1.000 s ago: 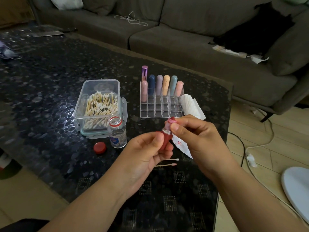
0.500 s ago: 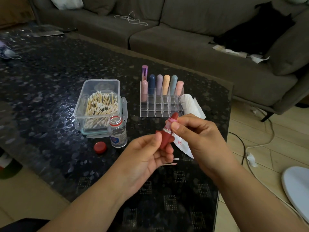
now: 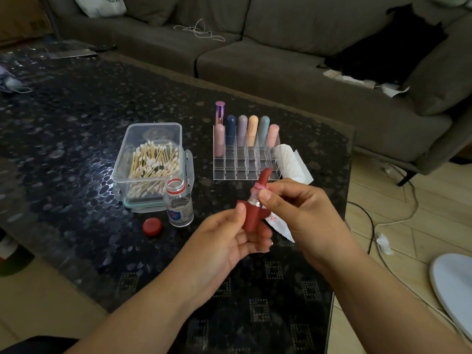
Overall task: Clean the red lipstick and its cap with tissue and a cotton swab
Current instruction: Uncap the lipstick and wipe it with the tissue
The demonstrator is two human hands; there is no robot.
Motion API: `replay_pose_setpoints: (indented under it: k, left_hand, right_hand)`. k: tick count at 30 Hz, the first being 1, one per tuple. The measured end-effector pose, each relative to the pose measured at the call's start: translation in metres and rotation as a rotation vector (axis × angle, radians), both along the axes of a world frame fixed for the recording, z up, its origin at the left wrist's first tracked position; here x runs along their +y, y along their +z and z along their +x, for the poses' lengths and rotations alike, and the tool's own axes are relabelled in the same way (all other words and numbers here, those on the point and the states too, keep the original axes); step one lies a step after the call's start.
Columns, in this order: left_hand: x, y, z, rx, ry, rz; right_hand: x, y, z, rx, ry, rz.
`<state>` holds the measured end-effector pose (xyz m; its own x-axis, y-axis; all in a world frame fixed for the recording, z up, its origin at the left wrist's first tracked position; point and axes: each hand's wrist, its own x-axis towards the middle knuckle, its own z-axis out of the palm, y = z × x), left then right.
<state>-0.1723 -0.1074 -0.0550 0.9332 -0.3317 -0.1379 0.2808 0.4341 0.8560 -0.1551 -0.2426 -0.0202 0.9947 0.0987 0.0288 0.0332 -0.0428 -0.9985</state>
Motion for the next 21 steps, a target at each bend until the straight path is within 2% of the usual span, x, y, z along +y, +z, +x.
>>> replay_pose_setpoints:
  k: [7,15,18,21]
  left_hand:
    - [0.0,-0.001,0.003,-0.07,0.15,0.038]
    - [-0.001,-0.006,0.003,-0.144,0.253,0.182]
    - [0.0,-0.008,0.002,-0.101,0.227,0.178]
    - [0.001,-0.008,0.003,-0.061,0.241,0.169]
  right_hand:
    - [0.0,-0.001,0.0,-0.031,-0.027,-0.037]
    - [-0.002,0.002,-0.001,-0.01,-0.009,-0.108]
    - [-0.011,0.008,-0.001,0.001,0.015,-0.283]
    - [-0.034,0.009,0.004,-0.009,-0.196,-0.597]
